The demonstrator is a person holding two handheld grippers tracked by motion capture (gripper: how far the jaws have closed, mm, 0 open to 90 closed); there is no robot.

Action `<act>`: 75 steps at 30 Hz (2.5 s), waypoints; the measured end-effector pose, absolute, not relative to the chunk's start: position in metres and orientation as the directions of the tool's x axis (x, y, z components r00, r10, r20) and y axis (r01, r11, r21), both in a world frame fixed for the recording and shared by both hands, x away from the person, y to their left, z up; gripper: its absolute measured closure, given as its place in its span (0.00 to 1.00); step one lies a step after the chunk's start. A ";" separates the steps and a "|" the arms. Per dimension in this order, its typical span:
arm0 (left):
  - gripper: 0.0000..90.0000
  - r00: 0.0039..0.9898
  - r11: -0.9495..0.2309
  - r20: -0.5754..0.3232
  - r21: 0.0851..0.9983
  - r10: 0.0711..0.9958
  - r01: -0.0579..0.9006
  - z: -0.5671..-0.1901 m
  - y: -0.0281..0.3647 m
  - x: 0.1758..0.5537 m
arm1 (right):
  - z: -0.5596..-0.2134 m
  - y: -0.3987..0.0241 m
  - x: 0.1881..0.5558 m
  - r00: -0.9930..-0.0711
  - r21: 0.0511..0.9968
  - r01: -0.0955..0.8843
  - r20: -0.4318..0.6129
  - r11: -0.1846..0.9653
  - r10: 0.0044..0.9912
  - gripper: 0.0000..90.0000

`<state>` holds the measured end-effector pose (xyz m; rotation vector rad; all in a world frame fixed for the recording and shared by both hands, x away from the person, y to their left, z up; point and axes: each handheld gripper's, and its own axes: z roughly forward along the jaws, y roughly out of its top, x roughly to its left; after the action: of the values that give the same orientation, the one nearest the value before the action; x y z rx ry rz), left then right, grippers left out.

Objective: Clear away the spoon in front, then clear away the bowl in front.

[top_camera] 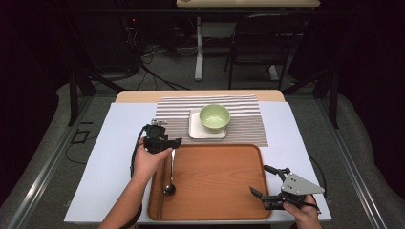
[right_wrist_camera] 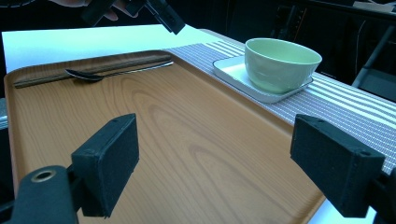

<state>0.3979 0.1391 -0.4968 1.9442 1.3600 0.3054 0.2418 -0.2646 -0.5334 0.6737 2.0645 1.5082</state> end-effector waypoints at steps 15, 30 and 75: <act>0.42 0.413 -0.143 -0.226 0.707 0.882 0.693 -0.485 0.129 0.402 | -0.534 -0.265 0.242 -0.756 0.959 0.104 -0.098 0.266 0.648 0.17; 0.41 0.434 -0.123 -0.261 0.723 0.862 0.679 -0.479 0.113 0.410 | -0.533 -0.265 0.242 -0.756 0.959 0.103 -0.097 0.264 0.647 0.17; 0.44 0.376 -0.027 -0.322 0.728 0.869 0.685 -0.486 0.072 0.467 | -0.533 -0.267 0.242 -0.758 0.961 0.100 -0.093 0.257 0.645 0.17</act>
<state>0.4672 0.0719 -0.4859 1.7666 1.3676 0.2658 0.2415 -0.2673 -0.5332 0.6745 2.0587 1.5216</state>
